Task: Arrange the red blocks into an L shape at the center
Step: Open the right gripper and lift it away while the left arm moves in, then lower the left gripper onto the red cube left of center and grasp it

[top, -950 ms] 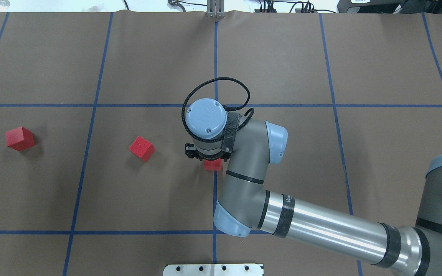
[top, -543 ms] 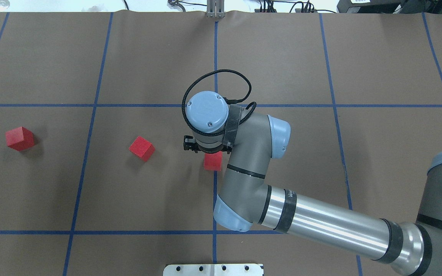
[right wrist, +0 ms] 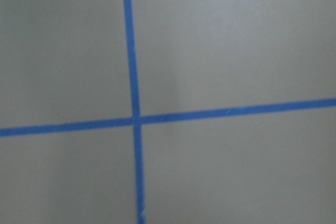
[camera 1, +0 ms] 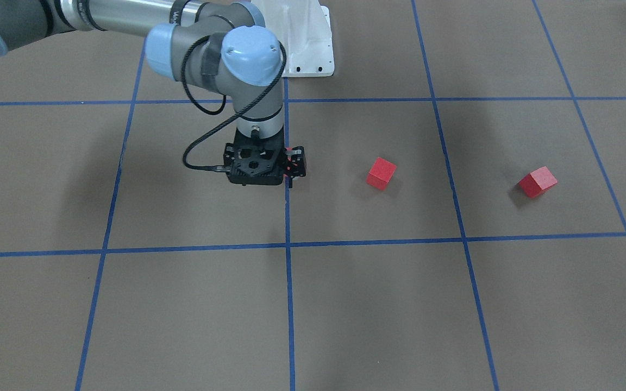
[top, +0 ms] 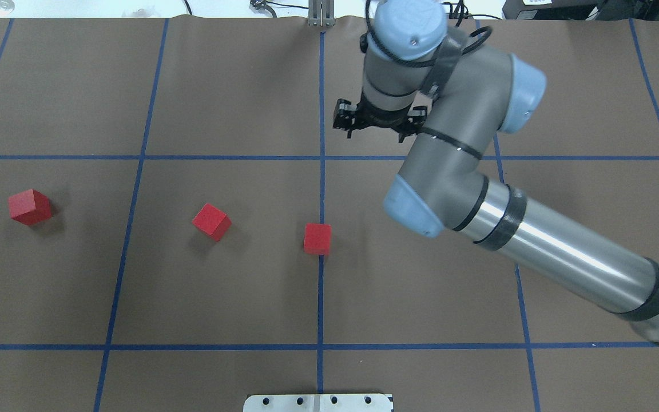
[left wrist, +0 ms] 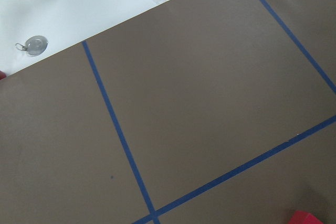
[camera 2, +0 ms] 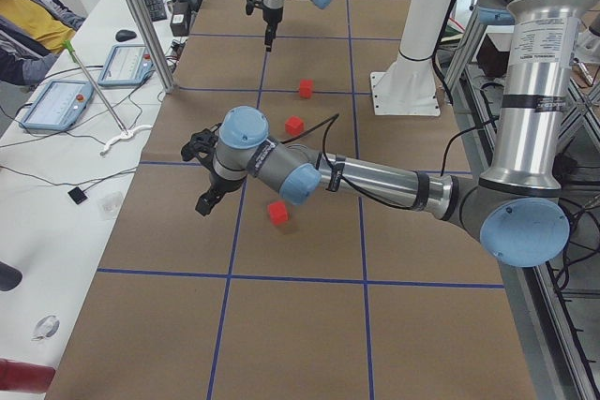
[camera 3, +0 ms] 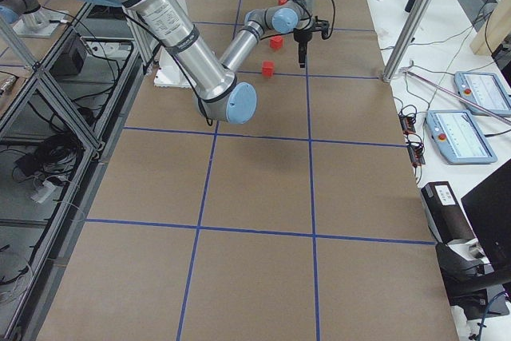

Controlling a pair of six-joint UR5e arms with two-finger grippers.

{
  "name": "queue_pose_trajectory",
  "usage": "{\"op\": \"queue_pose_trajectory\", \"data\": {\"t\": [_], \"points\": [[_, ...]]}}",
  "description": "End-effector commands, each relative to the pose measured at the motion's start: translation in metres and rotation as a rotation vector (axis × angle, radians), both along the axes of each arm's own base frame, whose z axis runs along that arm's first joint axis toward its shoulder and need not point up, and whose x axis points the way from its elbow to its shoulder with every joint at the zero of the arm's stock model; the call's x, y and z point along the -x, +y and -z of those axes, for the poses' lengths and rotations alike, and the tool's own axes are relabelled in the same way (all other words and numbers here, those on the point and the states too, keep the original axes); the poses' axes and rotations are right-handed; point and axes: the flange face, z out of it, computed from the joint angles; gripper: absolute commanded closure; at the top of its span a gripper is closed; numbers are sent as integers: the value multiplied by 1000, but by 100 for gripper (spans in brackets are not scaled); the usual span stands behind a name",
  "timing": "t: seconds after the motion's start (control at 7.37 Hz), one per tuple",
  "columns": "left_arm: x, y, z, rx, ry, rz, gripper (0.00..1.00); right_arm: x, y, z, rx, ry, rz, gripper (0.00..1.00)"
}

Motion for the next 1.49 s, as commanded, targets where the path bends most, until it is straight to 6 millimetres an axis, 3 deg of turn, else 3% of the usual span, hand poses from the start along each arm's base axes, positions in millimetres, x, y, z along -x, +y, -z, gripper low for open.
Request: {"op": "queue_pose_trajectory", "data": {"t": [0.0,0.27,0.41,0.68,0.81,0.95,1.09,1.36], "points": [[-56,-16,36,-24,32,-65,0,-165,-59,-75,-67,-5,82,1],[-148,-13,81,4,92,-140,0,-282,-76,-162,-143,46,180,1],[-193,-17,105,5,111,-192,0,-324,-66,-218,-133,75,201,1],[-256,-9,134,72,113,-266,0,-399,-31,-313,-138,133,280,1],[-292,-3,153,110,106,-285,0,-422,-6,-354,-100,145,290,1],[-326,8,163,130,95,-299,0,-440,11,-381,-124,158,355,1],[-352,21,161,116,59,-303,0,-467,24,-396,-101,153,318,1],[-410,53,167,163,37,-289,0,-470,44,-423,-51,157,321,1]]}}
